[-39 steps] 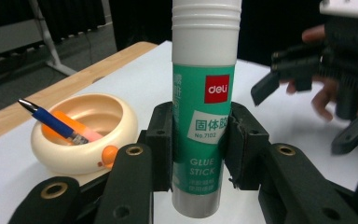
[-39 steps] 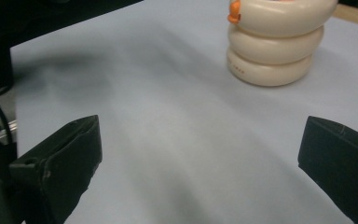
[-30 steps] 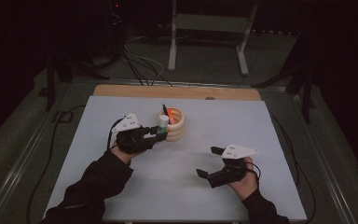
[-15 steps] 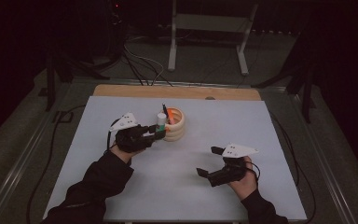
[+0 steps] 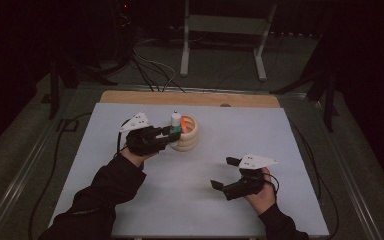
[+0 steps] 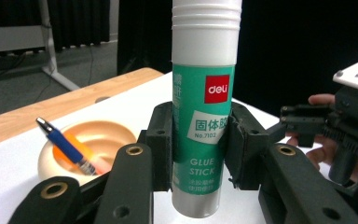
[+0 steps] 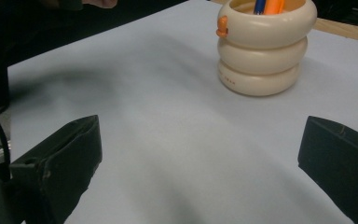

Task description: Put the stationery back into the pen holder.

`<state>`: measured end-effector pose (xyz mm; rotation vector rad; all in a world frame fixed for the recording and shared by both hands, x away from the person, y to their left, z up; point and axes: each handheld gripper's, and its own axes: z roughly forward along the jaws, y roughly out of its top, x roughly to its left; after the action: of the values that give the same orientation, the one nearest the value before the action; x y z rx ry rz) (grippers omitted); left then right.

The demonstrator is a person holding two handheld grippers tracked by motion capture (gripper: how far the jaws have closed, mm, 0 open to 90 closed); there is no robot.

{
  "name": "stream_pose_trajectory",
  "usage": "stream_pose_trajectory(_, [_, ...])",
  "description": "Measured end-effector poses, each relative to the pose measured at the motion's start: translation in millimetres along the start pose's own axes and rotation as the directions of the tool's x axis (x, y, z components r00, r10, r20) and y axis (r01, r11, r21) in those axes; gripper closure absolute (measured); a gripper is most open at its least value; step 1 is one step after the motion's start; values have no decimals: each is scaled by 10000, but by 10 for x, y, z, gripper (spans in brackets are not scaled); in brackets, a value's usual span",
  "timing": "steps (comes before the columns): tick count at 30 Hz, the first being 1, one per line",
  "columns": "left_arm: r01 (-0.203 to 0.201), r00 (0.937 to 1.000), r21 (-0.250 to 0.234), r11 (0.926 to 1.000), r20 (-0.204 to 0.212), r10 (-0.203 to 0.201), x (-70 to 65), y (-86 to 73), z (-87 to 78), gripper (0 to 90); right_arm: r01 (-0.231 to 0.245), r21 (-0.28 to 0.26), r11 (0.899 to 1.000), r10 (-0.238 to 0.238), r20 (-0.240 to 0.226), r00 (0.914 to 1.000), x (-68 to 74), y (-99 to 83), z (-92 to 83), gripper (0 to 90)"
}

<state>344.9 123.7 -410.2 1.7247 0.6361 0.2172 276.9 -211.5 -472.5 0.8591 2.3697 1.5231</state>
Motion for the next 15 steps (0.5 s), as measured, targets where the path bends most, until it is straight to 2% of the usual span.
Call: stream_pose_trajectory(15, [1,10000,-179,9998,-64,-2,60,226,108,667,-54,-20,10000,54,-40,10000,-1,6,-3,0])
